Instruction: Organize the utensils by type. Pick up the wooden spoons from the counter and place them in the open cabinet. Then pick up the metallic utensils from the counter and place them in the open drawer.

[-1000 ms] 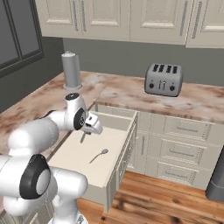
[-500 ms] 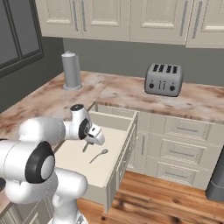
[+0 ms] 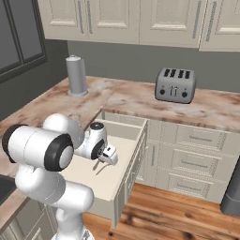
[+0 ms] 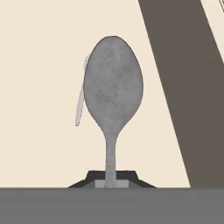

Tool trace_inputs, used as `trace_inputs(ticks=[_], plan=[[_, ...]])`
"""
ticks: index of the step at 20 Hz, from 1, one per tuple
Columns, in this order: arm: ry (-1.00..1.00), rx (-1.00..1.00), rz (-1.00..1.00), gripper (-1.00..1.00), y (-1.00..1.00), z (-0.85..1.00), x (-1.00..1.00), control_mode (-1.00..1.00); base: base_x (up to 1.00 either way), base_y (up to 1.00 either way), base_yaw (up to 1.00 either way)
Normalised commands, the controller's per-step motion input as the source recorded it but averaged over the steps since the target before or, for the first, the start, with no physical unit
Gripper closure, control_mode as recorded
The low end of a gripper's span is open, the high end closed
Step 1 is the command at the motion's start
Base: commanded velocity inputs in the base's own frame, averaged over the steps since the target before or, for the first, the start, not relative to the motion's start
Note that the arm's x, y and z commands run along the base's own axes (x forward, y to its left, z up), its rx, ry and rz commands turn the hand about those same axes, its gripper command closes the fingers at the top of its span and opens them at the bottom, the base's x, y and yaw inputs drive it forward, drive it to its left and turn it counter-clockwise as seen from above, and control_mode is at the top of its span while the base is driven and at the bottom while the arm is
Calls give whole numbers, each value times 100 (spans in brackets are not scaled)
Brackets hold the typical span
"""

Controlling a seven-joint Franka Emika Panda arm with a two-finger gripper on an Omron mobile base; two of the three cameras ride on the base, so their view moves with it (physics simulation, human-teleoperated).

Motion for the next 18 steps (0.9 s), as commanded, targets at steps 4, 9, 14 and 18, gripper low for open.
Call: trace_inputs(ticks=[4, 9, 14, 18], plan=[[0, 5, -2, 100, 0, -45, 25, -100, 0, 0, 0], [2, 0, -9, 100, 5, -44, 36, -100, 0, 0, 0], [8, 0, -16, 100, 7, -37, 37, -100, 0, 0, 0], [9, 3, -14, 100, 1, -33, 39, -100, 0, 0, 0]])
